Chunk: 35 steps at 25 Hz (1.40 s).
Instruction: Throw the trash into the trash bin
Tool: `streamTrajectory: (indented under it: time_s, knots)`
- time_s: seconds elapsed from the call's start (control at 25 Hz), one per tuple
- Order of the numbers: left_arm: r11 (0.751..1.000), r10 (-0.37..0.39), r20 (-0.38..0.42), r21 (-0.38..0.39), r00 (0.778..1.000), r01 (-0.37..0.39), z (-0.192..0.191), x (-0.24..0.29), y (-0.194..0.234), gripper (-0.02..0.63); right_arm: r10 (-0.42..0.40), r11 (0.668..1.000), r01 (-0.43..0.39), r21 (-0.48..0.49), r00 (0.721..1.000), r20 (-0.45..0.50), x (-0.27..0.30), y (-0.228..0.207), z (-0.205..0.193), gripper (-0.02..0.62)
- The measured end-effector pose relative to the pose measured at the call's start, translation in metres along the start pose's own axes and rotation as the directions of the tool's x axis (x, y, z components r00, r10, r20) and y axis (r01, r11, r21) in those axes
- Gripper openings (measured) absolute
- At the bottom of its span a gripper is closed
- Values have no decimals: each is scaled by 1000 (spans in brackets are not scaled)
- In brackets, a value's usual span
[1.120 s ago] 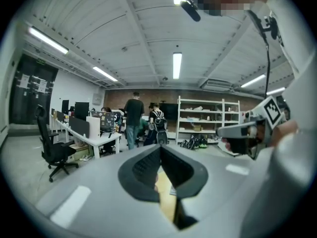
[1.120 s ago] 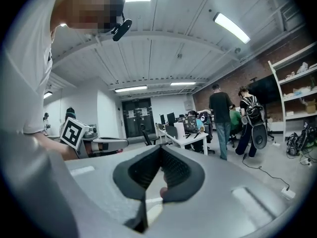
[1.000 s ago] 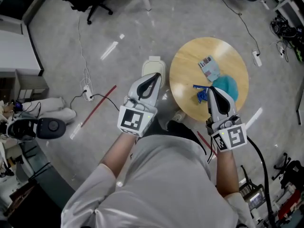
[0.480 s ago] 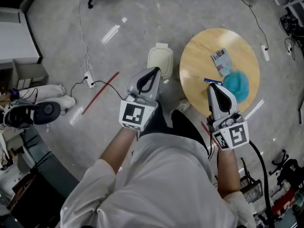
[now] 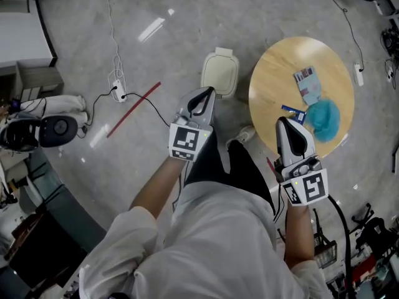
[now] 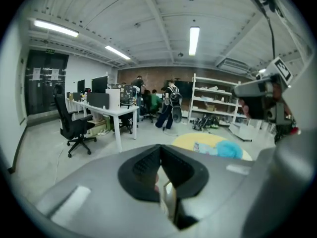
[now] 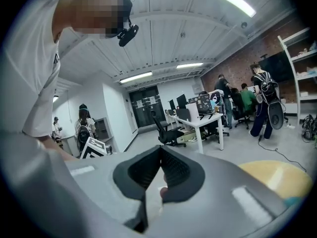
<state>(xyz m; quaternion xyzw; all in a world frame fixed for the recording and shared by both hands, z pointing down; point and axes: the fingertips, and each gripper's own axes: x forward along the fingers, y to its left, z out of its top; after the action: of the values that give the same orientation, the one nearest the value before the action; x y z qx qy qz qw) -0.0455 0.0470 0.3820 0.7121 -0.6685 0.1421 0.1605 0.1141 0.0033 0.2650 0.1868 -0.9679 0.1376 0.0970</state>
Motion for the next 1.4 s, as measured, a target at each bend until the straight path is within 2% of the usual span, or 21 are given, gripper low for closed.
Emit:
streamTrajectory:
  time_s: [0.28, 0.52, 0.68, 0.8, 1.16, 1.28, 1.4]
  knots:
    - [999, 15, -94, -26, 995, -18, -78, 21, 14, 6, 23, 999, -22, 28, 999, -48, 19, 5, -41, 2]
    - [999, 4, -194, 34, 981, 3, -155, 50, 14, 6, 34, 999, -31, 44, 996, -80, 35, 4, -76, 2]
    - [1000, -4, -287, 28, 958, 12, -230, 70, 10, 6, 51, 997, -46, 60, 995, -91, 41, 8, -98, 2]
    - [999, -15, -330, 31, 944, 26, -269, 83, 7, 6, 57, 996, -50, 73, 994, -95, 44, 6, -113, 2]
    - [997, -50, -441, 30, 896, 70, -354, 111, -3, 6, 62, 994, -51, 102, 991, -115, 43, -1, -144, 2]
    - [996, -57, -485, 32, 873, 83, -381, 120, -5, 32, 63, 992, -50, 116, 992, -113, 41, -4, -153, 2]
    - [993, -57, -531, 55, 845, 101, -408, 130, -7, 6, 59, 991, -44, 129, 992, -112, 41, -8, -162, 2]
